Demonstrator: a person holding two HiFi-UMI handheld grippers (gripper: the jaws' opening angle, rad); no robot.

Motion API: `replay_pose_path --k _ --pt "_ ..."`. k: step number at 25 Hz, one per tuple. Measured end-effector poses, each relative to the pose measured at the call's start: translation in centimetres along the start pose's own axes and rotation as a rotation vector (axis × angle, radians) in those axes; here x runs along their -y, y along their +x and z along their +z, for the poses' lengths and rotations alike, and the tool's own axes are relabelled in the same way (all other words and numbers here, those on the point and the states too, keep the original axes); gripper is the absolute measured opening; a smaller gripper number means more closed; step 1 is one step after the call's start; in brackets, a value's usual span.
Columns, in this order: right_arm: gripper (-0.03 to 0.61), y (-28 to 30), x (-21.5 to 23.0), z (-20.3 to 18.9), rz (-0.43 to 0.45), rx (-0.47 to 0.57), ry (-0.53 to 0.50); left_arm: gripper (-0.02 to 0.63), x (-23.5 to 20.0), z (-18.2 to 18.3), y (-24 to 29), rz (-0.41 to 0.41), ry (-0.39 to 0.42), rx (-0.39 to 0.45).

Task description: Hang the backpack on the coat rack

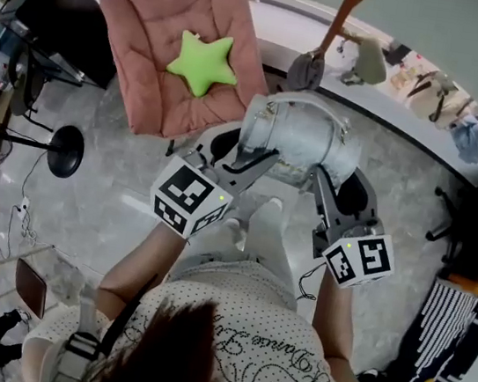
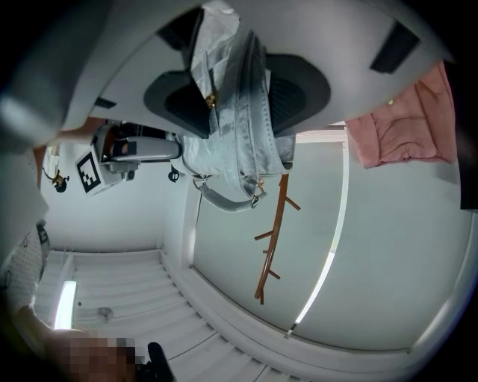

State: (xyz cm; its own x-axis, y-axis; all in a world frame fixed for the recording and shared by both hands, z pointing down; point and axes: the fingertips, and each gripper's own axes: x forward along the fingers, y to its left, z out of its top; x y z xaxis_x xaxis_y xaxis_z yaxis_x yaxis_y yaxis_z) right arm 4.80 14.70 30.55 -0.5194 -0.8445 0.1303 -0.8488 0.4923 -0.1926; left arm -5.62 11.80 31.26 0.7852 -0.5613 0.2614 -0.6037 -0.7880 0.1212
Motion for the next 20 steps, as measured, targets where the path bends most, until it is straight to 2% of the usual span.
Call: replay_pose_path --k 10,13,20 --pt "0.199 3.3 9.0 2.6 0.104 -0.011 -0.030 0.227 -1.7 2.9 8.5 0.092 -0.014 0.007" --pt "0.199 4.1 10.7 3.2 0.139 -0.019 -0.033 0.227 -2.1 3.5 9.8 0.127 -0.027 0.009" --pt "0.199 6.8 13.1 2.6 0.158 -0.049 -0.002 0.227 -4.2 3.1 12.4 0.151 -0.049 -0.026"
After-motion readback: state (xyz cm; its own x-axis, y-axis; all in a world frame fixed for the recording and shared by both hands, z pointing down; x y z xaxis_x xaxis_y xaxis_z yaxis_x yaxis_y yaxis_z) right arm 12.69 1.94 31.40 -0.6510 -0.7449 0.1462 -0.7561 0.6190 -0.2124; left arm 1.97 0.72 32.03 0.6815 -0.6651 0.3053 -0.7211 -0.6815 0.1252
